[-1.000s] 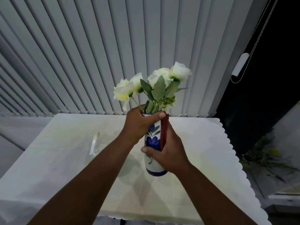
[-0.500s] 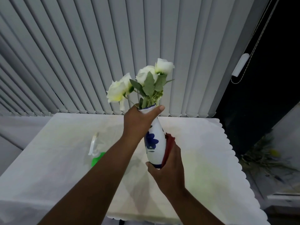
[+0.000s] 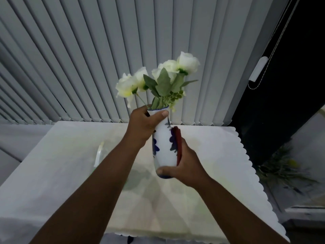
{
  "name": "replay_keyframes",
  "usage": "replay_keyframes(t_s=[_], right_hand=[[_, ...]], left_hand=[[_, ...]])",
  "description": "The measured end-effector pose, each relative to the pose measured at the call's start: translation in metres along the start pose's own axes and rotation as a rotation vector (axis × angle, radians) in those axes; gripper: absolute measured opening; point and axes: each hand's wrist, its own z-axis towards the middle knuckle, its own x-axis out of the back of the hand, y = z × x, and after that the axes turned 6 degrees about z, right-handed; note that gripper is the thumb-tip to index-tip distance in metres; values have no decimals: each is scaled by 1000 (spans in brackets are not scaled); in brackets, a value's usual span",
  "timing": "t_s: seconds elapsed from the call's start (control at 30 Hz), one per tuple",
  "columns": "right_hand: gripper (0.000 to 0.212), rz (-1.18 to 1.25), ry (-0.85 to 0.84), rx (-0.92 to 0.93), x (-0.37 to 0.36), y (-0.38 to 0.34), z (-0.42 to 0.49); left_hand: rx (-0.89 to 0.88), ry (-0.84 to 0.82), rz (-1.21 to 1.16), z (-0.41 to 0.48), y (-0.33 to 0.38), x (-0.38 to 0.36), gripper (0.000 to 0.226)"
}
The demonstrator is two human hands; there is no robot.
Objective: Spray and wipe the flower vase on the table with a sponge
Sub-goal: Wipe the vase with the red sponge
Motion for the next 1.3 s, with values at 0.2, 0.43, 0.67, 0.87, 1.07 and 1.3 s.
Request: replay_keyframes(t_s=[0.2,0.43,0.67,0.87,1.07,1.3], right_hand=[[115,-56,220,-8,-31,26,-26],[116,-561,369,158,-45,24,-28],[120,-397,180,219,-14,-17,12],[109,-90,80,31,-2,-7,0],[104,-90,240,11,-29,15,-25],[105,-196,269,83,-28,1,-24]], left_hand=[[27,-43,110,-4,-5,-3,32],[84,226,308,-14,-7,-15,55],[-41,46,248,-16,-10,-10,39],[-114,50,103,-2,6,0,18],[-40,56,240,-19,-3,-16,43],[-105,79,488,-27,-8,-23,59]])
